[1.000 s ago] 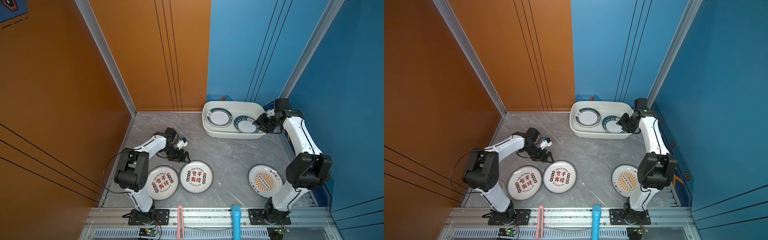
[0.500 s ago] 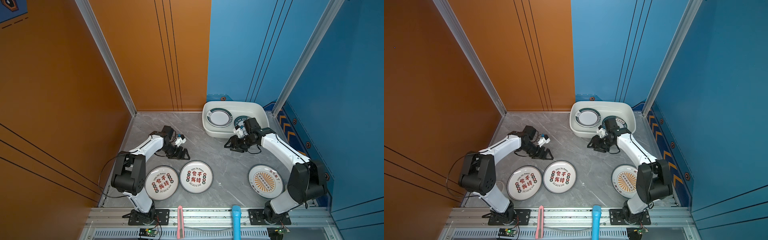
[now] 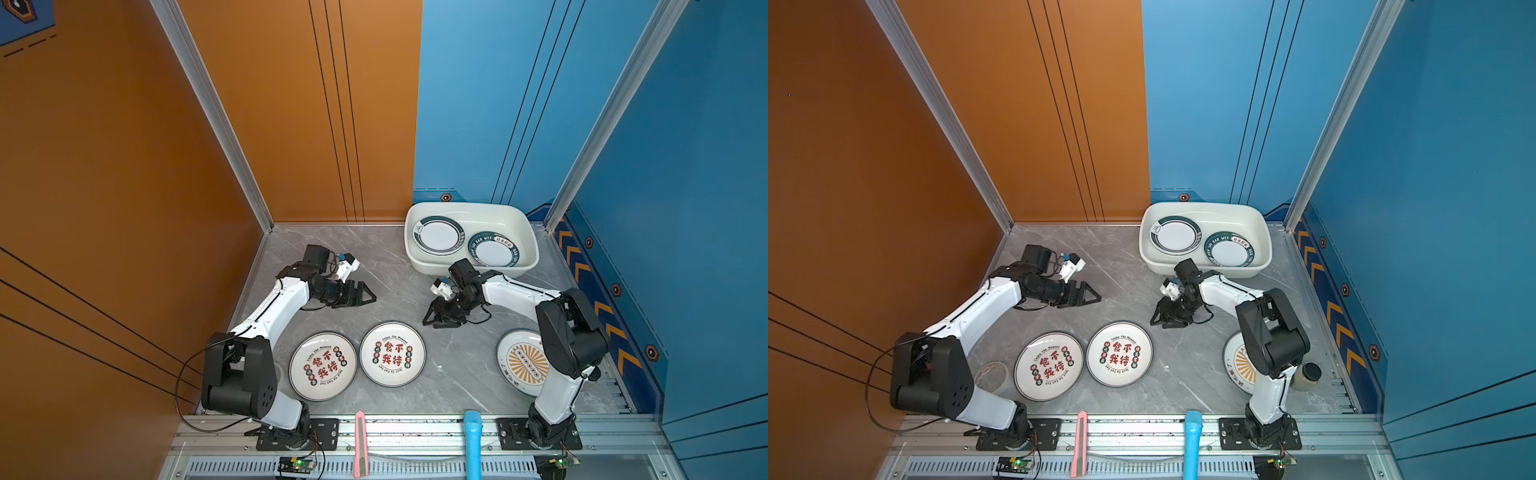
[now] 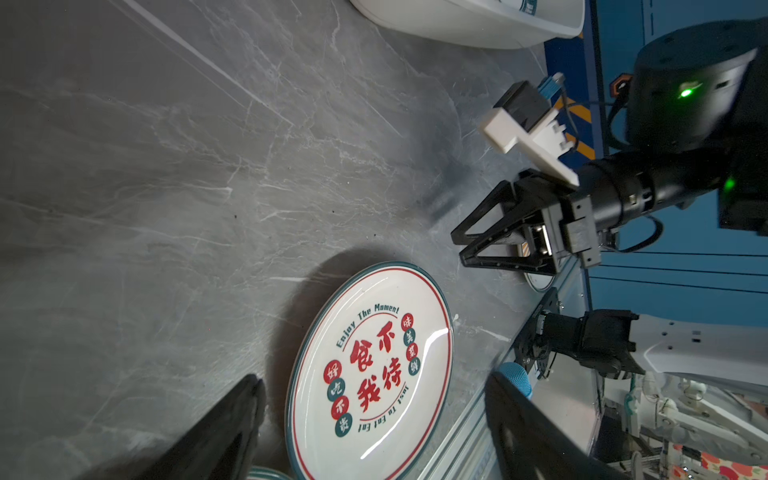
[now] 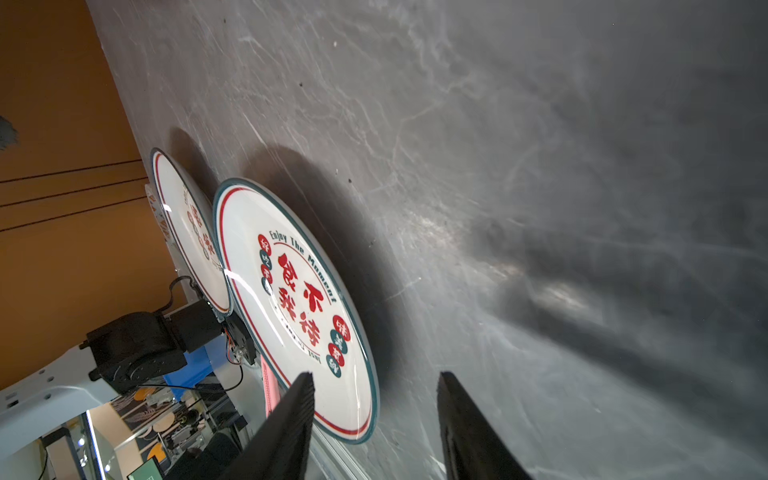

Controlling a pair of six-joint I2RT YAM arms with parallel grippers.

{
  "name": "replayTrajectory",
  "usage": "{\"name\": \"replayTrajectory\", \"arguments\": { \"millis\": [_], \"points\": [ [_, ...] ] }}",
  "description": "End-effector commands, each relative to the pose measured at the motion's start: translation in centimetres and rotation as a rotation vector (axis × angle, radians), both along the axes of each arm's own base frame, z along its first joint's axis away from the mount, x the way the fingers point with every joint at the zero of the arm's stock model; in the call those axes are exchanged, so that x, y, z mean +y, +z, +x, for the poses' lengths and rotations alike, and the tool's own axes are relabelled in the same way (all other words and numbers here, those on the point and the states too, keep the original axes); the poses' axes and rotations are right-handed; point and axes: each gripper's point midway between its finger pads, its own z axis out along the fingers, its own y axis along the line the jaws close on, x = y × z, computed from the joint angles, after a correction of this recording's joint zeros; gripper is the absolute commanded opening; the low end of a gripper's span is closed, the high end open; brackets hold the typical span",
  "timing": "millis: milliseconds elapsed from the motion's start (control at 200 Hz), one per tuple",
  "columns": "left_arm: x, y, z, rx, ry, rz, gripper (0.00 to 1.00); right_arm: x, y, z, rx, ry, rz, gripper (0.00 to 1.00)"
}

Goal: Place the plates into the plastic bin on the countertop
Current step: 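Move right gripper from the bin to the red-character plate nearest the bin, then grasp the red-character plate edge with right gripper and drag it toward the bin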

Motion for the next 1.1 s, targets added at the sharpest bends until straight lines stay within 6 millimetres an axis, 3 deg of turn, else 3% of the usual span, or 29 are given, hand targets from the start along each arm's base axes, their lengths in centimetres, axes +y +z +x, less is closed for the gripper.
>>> {"name": "replayTrajectory", "arguments": {
  "millis": [0,165,195,355,556,1096],
  "points": [
    [0.6,1.0,-0.3,0.001,0.040,-0.072,0.85,1.4,-0.6,-0.8,0.008,0.061,0.046,0.50],
    [1.6,1.7,-0.3,-0.014,0.072,-0.097,0.85,2.1,-1.7,-2.1,0.034,0.105,0.039,0.47],
    [1.8,0.8,-0.9,0.015,0.078,-0.099,0.85,2.1,-1.8,-2.3,0.038,0.110,0.039,0.46],
    [2.1,0.8,-1.0,0.017,0.088,-0.108,0.85,2.3,-2.4,-2.9,0.055,0.130,0.033,0.43],
    [2.4,0.8,-1.1,0.018,0.099,-0.111,0.85,2.3,-3.8,-4.0,0.094,0.159,0.014,0.30],
    [2.9,0.3,-1.3,0.029,0.109,-0.117,0.85,3.1,-4.1,-3.7,0.121,0.153,0.047,0.18]
  ]
}}
